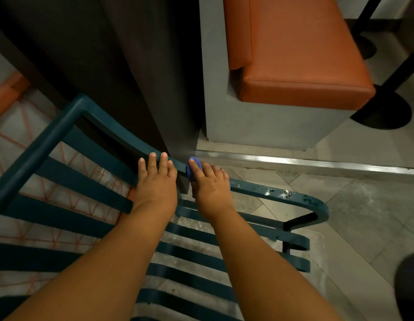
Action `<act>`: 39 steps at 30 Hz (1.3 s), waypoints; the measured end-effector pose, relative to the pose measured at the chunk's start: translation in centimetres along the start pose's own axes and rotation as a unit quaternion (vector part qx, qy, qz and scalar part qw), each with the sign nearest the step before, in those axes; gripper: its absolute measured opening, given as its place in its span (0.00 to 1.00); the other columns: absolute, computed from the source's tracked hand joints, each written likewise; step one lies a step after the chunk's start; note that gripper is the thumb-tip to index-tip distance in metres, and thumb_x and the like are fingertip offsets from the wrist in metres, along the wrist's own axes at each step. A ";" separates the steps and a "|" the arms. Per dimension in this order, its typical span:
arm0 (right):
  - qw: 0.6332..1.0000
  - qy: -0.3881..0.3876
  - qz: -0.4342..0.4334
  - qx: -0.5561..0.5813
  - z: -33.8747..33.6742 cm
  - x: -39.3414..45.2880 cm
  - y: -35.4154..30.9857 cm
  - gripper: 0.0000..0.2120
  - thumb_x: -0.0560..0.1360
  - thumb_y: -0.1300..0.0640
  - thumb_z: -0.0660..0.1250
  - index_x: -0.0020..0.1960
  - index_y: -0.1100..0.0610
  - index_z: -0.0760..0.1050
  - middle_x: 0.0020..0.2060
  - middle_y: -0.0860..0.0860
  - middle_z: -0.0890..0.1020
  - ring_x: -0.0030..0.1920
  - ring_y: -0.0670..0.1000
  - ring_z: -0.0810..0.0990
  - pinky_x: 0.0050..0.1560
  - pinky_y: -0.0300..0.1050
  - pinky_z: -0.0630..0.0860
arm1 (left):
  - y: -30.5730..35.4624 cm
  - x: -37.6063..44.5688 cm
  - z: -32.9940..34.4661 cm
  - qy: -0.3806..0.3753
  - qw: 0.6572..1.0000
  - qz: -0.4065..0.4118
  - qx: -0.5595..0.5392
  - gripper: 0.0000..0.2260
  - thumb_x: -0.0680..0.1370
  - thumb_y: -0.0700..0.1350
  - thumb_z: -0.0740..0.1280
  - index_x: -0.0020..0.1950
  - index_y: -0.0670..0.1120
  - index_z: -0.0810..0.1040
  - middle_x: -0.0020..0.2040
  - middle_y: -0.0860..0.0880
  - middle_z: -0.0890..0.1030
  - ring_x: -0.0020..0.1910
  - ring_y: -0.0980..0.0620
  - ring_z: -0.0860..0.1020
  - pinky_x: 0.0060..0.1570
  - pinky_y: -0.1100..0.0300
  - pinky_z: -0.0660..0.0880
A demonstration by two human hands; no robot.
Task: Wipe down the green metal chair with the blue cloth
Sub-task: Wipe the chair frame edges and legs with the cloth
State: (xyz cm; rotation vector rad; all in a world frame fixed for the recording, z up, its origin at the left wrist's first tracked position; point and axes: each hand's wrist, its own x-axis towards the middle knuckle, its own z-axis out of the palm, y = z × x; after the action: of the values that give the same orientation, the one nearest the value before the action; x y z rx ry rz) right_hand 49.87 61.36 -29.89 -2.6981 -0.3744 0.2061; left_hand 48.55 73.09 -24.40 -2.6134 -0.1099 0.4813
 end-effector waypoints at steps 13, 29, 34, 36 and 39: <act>0.999 -0.008 0.041 -0.036 -1.3 -1.5 3.1 0.26 0.82 0.43 0.51 0.77 0.45 0.48 0.75 0.51 0.60 0.73 0.59 0.59 0.74 0.61 0.52 | 1.1 0.8 0.9 -0.004 0.999 0.010 -0.045 0.36 0.78 0.51 0.59 0.73 0.59 0.33 0.75 0.43 0.32 0.72 0.33 0.32 0.65 0.34 0.31; 0.996 0.055 -0.032 -0.061 0.2 -4.9 6.1 0.37 0.78 0.58 0.63 0.77 0.41 0.44 0.78 0.48 0.50 0.77 0.55 0.42 0.72 0.54 0.35 | 2.5 2.0 1.8 0.027 0.994 0.041 -0.097 0.32 0.80 0.53 0.56 0.73 0.61 0.34 0.76 0.46 0.33 0.72 0.34 0.31 0.68 0.38 0.34; 0.986 0.053 0.161 -0.002 -2.3 -2.7 7.7 0.24 0.77 0.52 0.62 0.72 0.49 0.62 0.67 0.54 0.73 0.69 0.58 0.66 0.72 0.57 0.57 | 2.4 2.3 2.0 0.015 0.997 0.037 -0.072 0.42 0.77 0.46 0.64 0.72 0.61 0.31 0.75 0.46 0.31 0.71 0.33 0.30 0.66 0.37 0.31; 0.986 0.037 0.163 -0.001 -2.5 -1.6 5.6 0.22 0.76 0.54 0.63 0.70 0.50 0.64 0.65 0.54 0.74 0.67 0.58 0.68 0.70 0.57 0.59 | 2.6 2.2 2.0 0.010 0.997 0.035 -0.067 0.43 0.77 0.45 0.65 0.72 0.61 0.31 0.75 0.45 0.31 0.71 0.33 0.30 0.65 0.37 0.30; 0.997 0.053 0.045 -0.019 -1.2 -3.1 4.7 0.32 0.78 0.59 0.62 0.76 0.46 0.52 0.76 0.52 0.61 0.75 0.58 0.56 0.75 0.56 0.46 | 2.7 2.0 2.0 0.012 0.997 0.029 -0.065 0.45 0.75 0.43 0.66 0.71 0.61 0.30 0.75 0.45 0.31 0.71 0.33 0.30 0.64 0.36 0.29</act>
State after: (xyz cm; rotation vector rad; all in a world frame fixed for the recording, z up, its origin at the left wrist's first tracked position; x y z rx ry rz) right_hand 48.18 55.83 -30.53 -2.7517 -0.2272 0.0811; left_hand 49.74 71.92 -27.91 -2.7563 -0.0584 0.4772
